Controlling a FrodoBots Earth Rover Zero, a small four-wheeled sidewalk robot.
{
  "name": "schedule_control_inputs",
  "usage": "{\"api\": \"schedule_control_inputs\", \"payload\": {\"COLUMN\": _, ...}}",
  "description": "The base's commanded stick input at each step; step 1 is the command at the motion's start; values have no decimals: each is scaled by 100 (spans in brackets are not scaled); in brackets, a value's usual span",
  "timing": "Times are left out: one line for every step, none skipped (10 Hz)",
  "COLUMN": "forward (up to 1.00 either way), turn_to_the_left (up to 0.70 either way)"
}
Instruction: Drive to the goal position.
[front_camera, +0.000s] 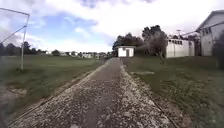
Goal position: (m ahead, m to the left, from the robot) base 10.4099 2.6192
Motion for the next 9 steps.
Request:
{"api": "schedule_control_inputs", "payload": {"forward": -5, "turn_to_the_left": 0}}
{"api": "schedule_control_inputs", "payload": {"forward": -5, "turn_to_the_left": 0}}
{"api": "schedule_control_inputs", "payload": {"forward": -5, "turn_to_the_left": 0}}
{"api": "schedule_control_inputs", "payload": {"forward": -5, "turn_to_the_left": 0}}
{"api": "schedule_control_inputs", "payload": {"forward": -5, "turn_to_the_left": 0}}
{"api": "schedule_control_inputs", "payload": {"forward": -5, "turn_to_the_left": 0}}
{"api": "schedule_control_inputs", "payload": {"forward": -5, "turn_to_the_left": 0}}
{"api": "schedule_control_inputs", "payload": {"forward": -4, "turn_to_the_left": 0}}
{"api": "schedule_control_inputs", "payload": {"forward": -2, "turn_to_the_left": 0}}
